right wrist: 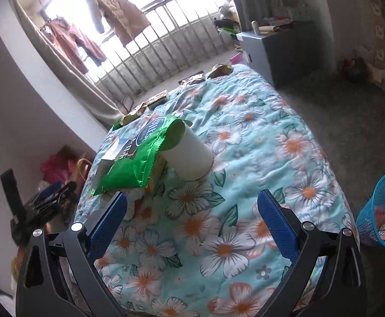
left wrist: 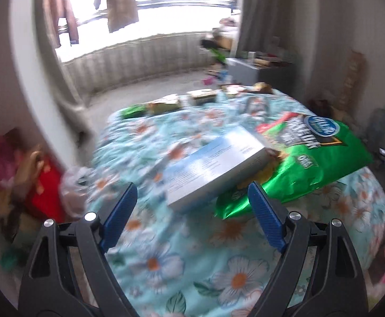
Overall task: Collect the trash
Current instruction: 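Move both tools back over the trash on the bed, then grasp the white-blue box with the left tool while the right grasps the green chip bag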
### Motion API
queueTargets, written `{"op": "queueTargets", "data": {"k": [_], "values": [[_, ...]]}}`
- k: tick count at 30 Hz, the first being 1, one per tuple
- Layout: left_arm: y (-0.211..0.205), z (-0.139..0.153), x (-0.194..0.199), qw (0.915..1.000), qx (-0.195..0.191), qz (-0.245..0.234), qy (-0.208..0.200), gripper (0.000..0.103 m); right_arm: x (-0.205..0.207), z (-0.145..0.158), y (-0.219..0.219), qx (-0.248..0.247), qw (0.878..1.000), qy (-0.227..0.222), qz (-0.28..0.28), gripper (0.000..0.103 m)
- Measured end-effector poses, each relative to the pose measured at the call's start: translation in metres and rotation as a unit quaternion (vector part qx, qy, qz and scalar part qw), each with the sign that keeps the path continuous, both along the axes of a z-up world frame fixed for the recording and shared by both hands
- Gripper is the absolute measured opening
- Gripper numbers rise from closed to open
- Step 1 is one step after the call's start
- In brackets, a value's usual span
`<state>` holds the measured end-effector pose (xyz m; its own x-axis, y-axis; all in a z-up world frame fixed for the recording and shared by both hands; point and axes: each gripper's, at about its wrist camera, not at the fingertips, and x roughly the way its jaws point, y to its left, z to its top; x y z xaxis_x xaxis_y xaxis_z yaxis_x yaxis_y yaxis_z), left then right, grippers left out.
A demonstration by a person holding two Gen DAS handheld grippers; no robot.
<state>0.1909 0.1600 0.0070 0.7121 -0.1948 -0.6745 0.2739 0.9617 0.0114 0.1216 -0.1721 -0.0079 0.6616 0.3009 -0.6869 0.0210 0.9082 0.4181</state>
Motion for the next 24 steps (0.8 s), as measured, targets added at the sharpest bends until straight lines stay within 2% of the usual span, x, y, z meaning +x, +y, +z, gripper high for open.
{"op": "queueTargets", "data": {"k": [2,4,7,10,13,17,18,21,24], "values": [[0.001,0.0,0.016,0.9974,-0.027,-0.064,0.02,0.085,0.002,0.0,0.003,0.003,1.0,0.001,0.011,0.096],[0.0,-0.003,0.036,0.9891,-0.046,-0.133,0.043,0.086,0.004,-0.001,0.007,0.02,0.999,0.003,0.029,0.096],[-0.004,-0.008,0.071,0.9783,-0.054,-0.185,0.076,0.089,0.008,-0.004,0.012,0.053,0.997,0.012,0.052,0.096],[-0.002,-0.014,0.099,0.9683,-0.091,-0.208,0.104,0.089,0.012,-0.01,0.018,0.078,0.994,0.022,0.069,0.096],[-0.002,-0.023,0.121,0.9534,-0.135,-0.231,0.14,0.09,0.02,-0.018,0.023,0.112,0.99,0.038,0.082,0.096],[0.003,-0.045,0.152,0.943,-0.192,-0.199,0.185,0.09,0.03,-0.028,0.029,0.153,0.982,0.06,0.093,0.096],[0.006,-0.055,0.162,0.9323,-0.225,-0.187,0.212,0.09,0.033,-0.03,0.031,0.158,0.981,0.064,0.095,0.096],[0.009,-0.074,0.175,0.9108,-0.264,-0.186,0.257,0.09,0.038,-0.033,0.035,0.167,0.978,0.071,0.1,0.096],[0.013,-0.077,0.171,0.904,-0.271,-0.2,0.264,0.09,0.043,-0.035,0.037,0.167,0.978,0.074,0.099,0.096]]}}
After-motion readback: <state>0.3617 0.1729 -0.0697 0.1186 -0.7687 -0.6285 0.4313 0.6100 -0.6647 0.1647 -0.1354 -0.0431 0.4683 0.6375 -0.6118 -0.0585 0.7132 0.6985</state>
